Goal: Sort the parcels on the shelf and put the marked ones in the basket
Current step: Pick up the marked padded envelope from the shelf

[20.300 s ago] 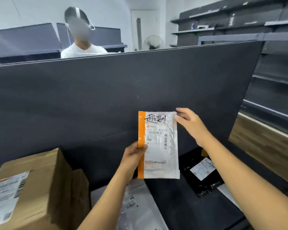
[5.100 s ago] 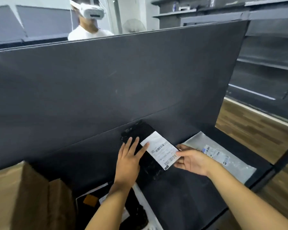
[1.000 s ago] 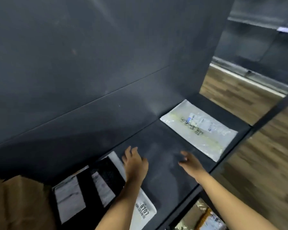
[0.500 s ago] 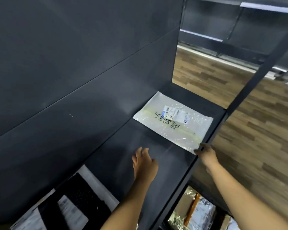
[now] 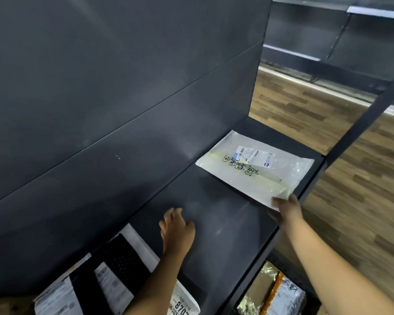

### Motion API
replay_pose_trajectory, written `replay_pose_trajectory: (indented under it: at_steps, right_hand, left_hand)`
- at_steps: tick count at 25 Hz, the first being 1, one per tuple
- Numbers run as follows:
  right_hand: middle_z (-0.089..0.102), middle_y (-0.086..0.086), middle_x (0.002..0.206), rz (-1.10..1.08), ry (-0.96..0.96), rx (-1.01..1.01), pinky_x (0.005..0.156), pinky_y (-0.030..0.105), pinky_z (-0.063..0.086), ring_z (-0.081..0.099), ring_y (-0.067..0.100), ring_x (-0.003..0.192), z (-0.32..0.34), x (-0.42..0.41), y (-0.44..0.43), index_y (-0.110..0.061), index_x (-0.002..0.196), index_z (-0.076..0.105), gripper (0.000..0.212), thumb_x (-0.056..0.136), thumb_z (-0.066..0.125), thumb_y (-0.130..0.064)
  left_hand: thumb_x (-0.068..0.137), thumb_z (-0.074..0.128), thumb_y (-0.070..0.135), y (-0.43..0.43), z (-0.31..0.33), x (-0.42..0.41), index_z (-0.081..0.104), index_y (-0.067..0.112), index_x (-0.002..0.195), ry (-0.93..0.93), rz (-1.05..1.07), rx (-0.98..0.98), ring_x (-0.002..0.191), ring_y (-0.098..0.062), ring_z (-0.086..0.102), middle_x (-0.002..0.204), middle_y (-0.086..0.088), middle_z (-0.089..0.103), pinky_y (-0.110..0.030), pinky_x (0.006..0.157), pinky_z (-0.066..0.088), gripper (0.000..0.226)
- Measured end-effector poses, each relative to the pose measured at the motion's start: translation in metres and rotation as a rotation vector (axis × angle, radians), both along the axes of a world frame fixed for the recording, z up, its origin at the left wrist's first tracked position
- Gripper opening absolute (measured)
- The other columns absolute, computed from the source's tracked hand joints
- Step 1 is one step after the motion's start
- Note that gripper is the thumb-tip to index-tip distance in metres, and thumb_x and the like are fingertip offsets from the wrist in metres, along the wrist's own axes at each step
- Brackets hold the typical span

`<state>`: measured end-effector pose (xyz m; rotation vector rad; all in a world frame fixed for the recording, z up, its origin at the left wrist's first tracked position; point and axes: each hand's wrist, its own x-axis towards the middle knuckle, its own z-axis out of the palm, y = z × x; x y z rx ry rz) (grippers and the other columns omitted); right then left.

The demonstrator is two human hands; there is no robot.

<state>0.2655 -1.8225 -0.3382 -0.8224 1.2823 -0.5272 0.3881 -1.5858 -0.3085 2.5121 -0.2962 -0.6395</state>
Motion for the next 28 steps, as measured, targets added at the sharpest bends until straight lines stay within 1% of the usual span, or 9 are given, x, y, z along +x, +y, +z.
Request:
replay_pose_trajectory:
  at_steps: [2, 6, 13, 16, 19, 21, 23, 25, 28]
  right_hand:
    - [0.055, 0.007, 0.108, -0.009, -0.086, -0.089, 0.088, 0.048, 0.05, 0.055, 0.025, 0.097, 0.016, -0.004, -0.003, -0.016, 0.113, 0.047, 0.035, 0.089, 0.04, 0.009]
    - [0.061, -0.001, 0.092, 0.103, -0.157, -0.306, 0.062, 0.032, 0.053, 0.06, 0.018, 0.082, 0.067, -0.02, -0.012, -0.024, 0.088, 0.054, 0.03, 0.086, 0.044, 0.005]
    - [0.06, -0.005, 0.062, 0.55, -0.084, -0.688, 0.055, 0.025, 0.039, 0.054, 0.014, 0.064, 0.202, -0.051, -0.008, -0.02, 0.064, 0.063, 0.034, 0.077, 0.049, 0.008]
    - [0.057, 0.005, 0.07, 0.789, -0.133, -0.761, 0.058, 0.03, 0.037, 0.052, 0.021, 0.067, 0.258, -0.048, 0.015, -0.012, 0.069, 0.061, 0.027, 0.077, 0.05, 0.012]
    - [0.058, 0.006, 0.077, 1.009, -0.138, -0.919, 0.063, 0.029, 0.041, 0.054, 0.016, 0.071, 0.3, -0.024, 0.052, -0.01, 0.077, 0.061, 0.016, 0.077, 0.058, 0.006]
    - [0.061, 0.001, 0.08, 1.111, -0.227, -0.949, 0.064, 0.025, 0.047, 0.058, 0.012, 0.072, 0.321, -0.004, 0.082, -0.016, 0.082, 0.063, 0.017, 0.072, 0.063, -0.001]
    - [0.063, -0.003, 0.085, 1.143, -0.333, -0.938, 0.066, 0.023, 0.052, 0.061, 0.011, 0.077, 0.334, 0.015, 0.106, -0.021, 0.088, 0.064, 0.025, 0.072, 0.064, -0.002]
    - [0.064, -0.003, 0.089, 1.14, -0.429, -0.903, 0.07, 0.026, 0.055, 0.064, 0.012, 0.081, 0.34, 0.033, 0.126, -0.024, 0.096, 0.063, 0.033, 0.077, 0.065, 0.004]
    - [0.067, -0.002, 0.09, 1.132, -0.492, -0.933, 0.071, 0.028, 0.057, 0.067, 0.014, 0.081, 0.343, 0.053, 0.157, -0.025, 0.101, 0.062, 0.033, 0.079, 0.069, -0.002]
  left_hand:
    - [0.087, 0.048, 0.013, 0.002, 0.009, 0.0, 0.037, 0.013, 0.139, -0.014, 0.002, -0.032, 0.128, -0.03, 0.029, 0.15, -0.006, 0.026, -0.044, 0.108, 0.031, 0.053]
    - [0.089, 0.048, 0.014, 0.005, 0.039, 0.002, 0.037, 0.012, 0.14, -0.081, -0.009, -0.101, 0.13, -0.03, 0.028, 0.15, -0.008, 0.028, -0.044, 0.108, 0.032, 0.053]
    - [0.092, 0.05, 0.02, 0.023, 0.108, -0.001, 0.04, 0.013, 0.138, -0.186, -0.004, -0.316, 0.131, -0.026, 0.026, 0.146, -0.006, 0.036, -0.041, 0.108, 0.031, 0.048]
    - [0.09, 0.057, 0.035, 0.041, 0.143, 0.002, 0.042, 0.019, 0.137, -0.169, 0.017, -0.441, 0.136, -0.02, 0.025, 0.145, -0.002, 0.039, -0.037, 0.108, 0.03, 0.052]
    - [0.081, 0.067, 0.045, 0.062, 0.172, 0.004, 0.038, 0.025, 0.14, -0.126, -0.056, -0.598, 0.136, -0.013, 0.032, 0.144, 0.006, 0.04, -0.031, 0.107, 0.034, 0.069]
    - [0.072, 0.074, 0.047, 0.083, 0.19, 0.002, 0.038, 0.024, 0.137, -0.093, -0.054, -0.732, 0.122, -0.006, 0.047, 0.134, 0.011, 0.049, -0.019, 0.093, 0.044, 0.077]
    - [0.066, 0.079, 0.044, 0.108, 0.2, 0.005, 0.047, 0.025, 0.127, -0.002, -0.013, -0.906, 0.107, -0.002, 0.059, 0.122, 0.009, 0.061, -0.017, 0.082, 0.052, 0.072]
    - [0.065, 0.08, 0.037, 0.135, 0.201, 0.01, 0.057, 0.023, 0.119, 0.098, -0.003, -1.052, 0.105, -0.015, 0.066, 0.115, 0.003, 0.07, -0.036, 0.091, 0.053, 0.06]
    - [0.073, 0.079, 0.023, 0.166, 0.196, 0.005, 0.067, 0.019, 0.085, 0.181, 0.066, -1.222, 0.095, -0.022, 0.071, 0.099, -0.003, 0.075, -0.04, 0.084, 0.055, 0.018]
